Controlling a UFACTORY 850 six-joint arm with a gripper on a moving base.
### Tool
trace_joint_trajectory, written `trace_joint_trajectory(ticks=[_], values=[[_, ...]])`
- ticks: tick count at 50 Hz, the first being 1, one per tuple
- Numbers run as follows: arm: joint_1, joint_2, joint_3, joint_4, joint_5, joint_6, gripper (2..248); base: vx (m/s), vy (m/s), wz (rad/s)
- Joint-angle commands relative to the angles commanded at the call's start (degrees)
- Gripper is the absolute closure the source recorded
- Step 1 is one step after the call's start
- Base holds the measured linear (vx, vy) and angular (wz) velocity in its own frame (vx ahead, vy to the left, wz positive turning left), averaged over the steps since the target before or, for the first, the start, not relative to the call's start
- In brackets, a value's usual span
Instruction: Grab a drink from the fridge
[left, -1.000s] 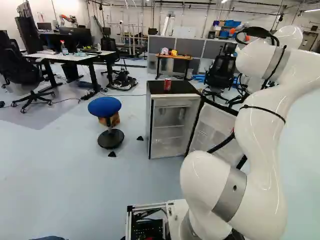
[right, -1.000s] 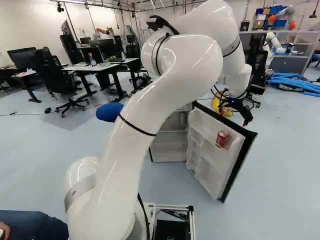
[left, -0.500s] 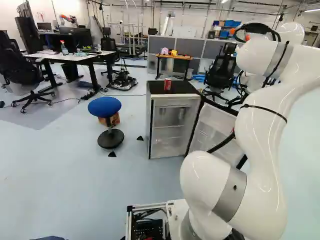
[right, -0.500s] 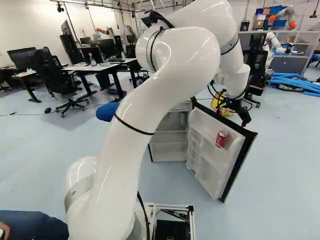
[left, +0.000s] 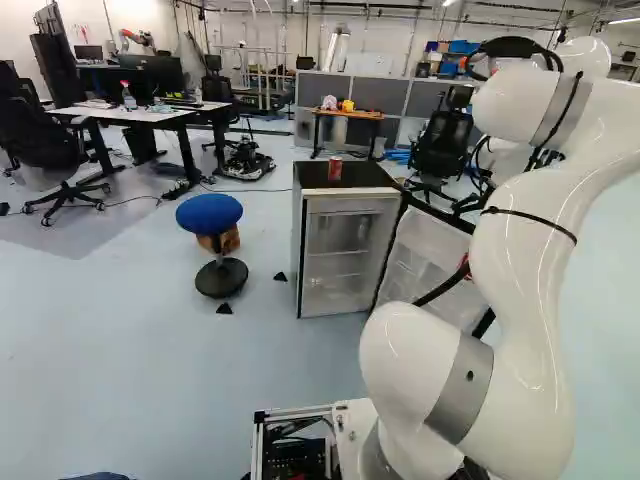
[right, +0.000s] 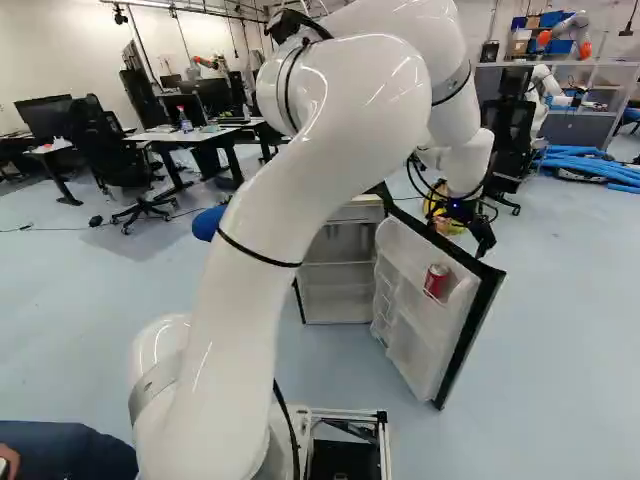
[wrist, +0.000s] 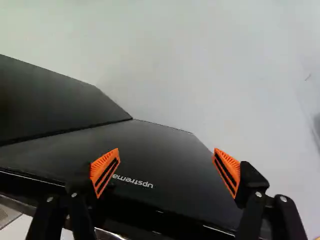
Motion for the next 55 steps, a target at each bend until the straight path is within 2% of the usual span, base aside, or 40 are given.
trace_joint_trajectory(ticks=[55], values=[[3.2,8.2,12.2,0.0,0.0,0.0,3,0.0,0.0,0.0]])
